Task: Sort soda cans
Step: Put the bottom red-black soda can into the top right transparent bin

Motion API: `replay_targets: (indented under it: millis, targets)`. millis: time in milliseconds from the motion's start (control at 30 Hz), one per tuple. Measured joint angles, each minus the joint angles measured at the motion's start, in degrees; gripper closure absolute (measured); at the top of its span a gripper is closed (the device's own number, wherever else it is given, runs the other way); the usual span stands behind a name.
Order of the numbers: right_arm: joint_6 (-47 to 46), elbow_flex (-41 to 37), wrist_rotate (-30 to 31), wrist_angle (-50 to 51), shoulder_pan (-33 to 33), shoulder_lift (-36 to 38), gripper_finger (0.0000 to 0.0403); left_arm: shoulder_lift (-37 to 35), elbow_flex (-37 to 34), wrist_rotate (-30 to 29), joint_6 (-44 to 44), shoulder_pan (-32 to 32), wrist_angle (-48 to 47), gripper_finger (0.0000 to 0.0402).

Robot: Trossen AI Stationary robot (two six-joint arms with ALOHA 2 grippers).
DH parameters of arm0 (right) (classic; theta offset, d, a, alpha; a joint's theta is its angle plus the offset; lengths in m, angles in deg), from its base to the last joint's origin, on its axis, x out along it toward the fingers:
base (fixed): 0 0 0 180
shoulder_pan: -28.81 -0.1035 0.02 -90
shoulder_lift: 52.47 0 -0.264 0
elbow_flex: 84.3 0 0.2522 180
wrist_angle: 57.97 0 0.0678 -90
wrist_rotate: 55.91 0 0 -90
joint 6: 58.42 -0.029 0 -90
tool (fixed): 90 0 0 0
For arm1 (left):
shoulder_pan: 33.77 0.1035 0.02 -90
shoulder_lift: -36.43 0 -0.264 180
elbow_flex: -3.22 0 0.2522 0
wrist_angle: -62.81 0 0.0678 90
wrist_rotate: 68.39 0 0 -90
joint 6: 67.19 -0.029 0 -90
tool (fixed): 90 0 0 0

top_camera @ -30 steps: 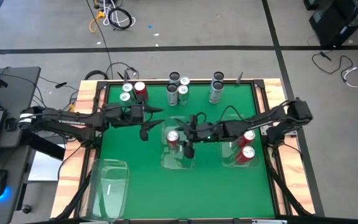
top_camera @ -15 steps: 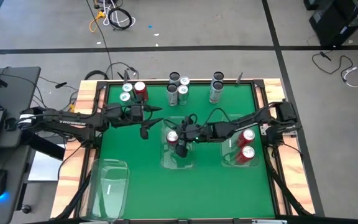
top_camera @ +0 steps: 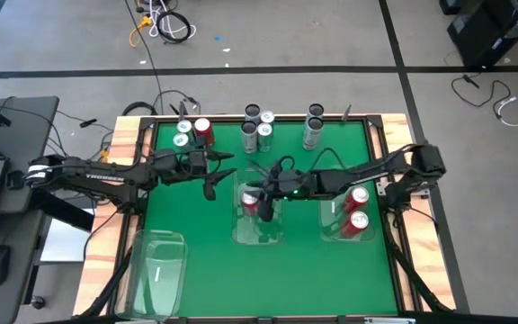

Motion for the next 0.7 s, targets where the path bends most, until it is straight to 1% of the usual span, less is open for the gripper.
replay_targets:
  millis: [67,100,167,233,333,567,700]
  targets:
    - [0.8,0.1,0.0,0.1,0.0,1.8,0.0336,0.0,0.0,0.0,0.0,0.0,0.0,0.0195]
    - [0.9,0.1,0.0,0.2,0.0,2.5,0.0345,0.0,0.0,0.0,0.0,0.0,0.1,0.0195]
    - [0.9,0.1,-0.8,0.5,0.0,3.1,0.0346,0.0,0.0,0.0,0.0,0.0,0.2,0.0195]
    - [0.6,0.1,-1.6,1.3,0.0,3.1,0.0333,0.0,0.0,0.0,0.0,0.0,0.3,0.0195]
    - [-0.2,0.1,-2.5,2.8,-0.3,1.6,0.0289,0.0,0.0,0.0,0.1,0.0,0.1,0.0195]
    - [-1.3,0.0,-2.7,2.7,-0.7,-2.4,0.0145,0.0,0.0,0.0,0.1,0.0,-0.4,0.0195]
    - [-1.8,0.0,-2.4,2.4,-0.7,-3.8,0.0073,0.0,0.0,0.0,0.0,0.0,-0.4,0.0195]
